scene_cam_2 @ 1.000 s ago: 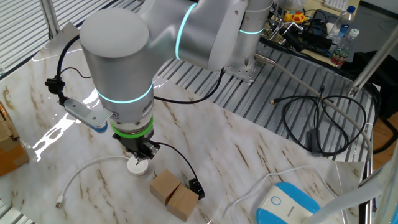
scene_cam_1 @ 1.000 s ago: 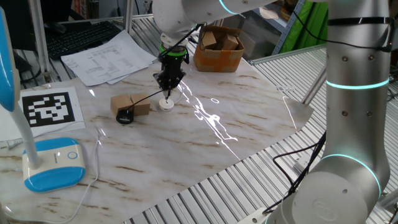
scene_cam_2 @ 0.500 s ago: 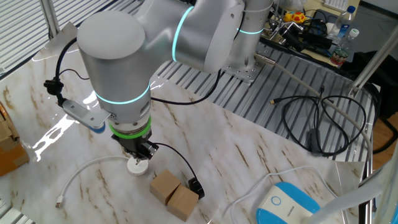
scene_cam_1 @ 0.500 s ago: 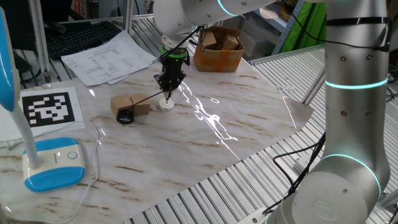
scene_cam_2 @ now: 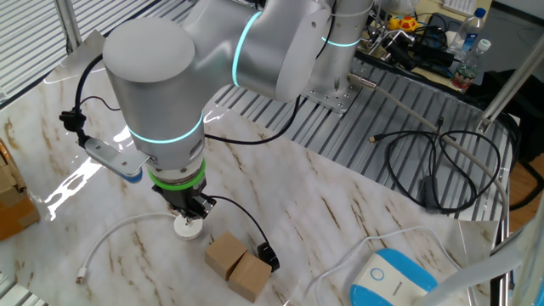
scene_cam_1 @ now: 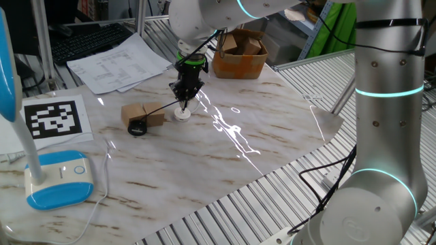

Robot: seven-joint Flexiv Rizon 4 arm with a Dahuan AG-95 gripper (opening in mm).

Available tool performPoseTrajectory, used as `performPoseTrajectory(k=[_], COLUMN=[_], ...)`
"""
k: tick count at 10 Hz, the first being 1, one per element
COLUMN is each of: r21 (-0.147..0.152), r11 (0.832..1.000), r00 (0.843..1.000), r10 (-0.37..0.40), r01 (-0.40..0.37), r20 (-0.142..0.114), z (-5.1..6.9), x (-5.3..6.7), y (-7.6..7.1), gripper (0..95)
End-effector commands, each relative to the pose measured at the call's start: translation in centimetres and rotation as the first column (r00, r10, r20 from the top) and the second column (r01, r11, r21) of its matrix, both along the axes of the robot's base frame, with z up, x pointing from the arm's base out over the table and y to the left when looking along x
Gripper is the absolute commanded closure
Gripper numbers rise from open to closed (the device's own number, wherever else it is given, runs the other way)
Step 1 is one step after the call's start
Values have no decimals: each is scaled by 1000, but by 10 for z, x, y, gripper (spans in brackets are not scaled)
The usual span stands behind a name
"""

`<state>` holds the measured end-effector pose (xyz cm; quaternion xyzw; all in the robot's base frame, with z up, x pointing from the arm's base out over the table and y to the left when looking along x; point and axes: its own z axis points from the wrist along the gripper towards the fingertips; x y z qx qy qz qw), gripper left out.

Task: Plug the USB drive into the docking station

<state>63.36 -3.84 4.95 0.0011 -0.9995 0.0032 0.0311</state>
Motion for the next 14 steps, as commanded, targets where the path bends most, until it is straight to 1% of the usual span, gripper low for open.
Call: performPoseTrajectory(k=[1, 6, 12, 14], r21=[2, 1, 1, 5], r11=[1000, 1000, 1000, 1000], r00=[1000, 1000, 1000, 1000], r10=[0, -1, 2, 2], r01=[0, 1, -2, -2], r20=[0, 0, 0, 1], z=[0, -3, -3, -6], x=[0, 0, 0, 0], y=[1, 1, -1, -3], gripper=[950, 950, 950, 950])
